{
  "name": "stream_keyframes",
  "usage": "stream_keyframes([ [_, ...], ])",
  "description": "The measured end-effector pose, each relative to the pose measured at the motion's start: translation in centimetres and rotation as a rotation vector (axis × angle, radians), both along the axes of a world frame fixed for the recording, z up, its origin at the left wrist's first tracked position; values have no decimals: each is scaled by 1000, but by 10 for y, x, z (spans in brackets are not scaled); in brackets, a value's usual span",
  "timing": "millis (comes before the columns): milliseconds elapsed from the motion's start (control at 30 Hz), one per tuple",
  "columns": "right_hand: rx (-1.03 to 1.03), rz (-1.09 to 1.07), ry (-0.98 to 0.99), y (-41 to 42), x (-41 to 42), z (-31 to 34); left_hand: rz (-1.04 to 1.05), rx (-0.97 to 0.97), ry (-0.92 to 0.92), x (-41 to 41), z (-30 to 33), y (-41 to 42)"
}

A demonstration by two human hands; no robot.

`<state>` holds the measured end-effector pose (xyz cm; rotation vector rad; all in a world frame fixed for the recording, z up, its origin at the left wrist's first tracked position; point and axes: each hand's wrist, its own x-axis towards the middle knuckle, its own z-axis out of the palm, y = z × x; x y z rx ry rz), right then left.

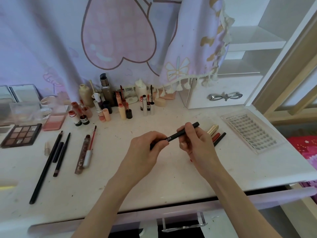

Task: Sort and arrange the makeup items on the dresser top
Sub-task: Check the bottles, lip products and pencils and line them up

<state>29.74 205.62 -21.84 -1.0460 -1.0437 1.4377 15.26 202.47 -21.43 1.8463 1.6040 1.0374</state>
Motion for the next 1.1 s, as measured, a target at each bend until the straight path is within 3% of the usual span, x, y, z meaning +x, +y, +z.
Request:
stream_keyframes([
  [200,12,63,136,-2,-12,-1,71,-53,-145,-7,3,-8],
  [333,112,80,40,0,-21,-4,132,-16,-86,-19,0,-11],
  [400,187,76,-85,3,-21,-1,157,27,-84,-29,0,-12],
  [567,536,339,-798,2,-31,1,103,135,-73,-52,9,-9],
  [633,626,427,-989,1,-37,-2,46,121,-19,-57,13,-10],
  [933,738,537,-1282,-4,-49,10,33,61,28,-72,17,-22],
  [1100,707,580,-1263,-4,-52,13,51,19,7,-75,18,-24],
])
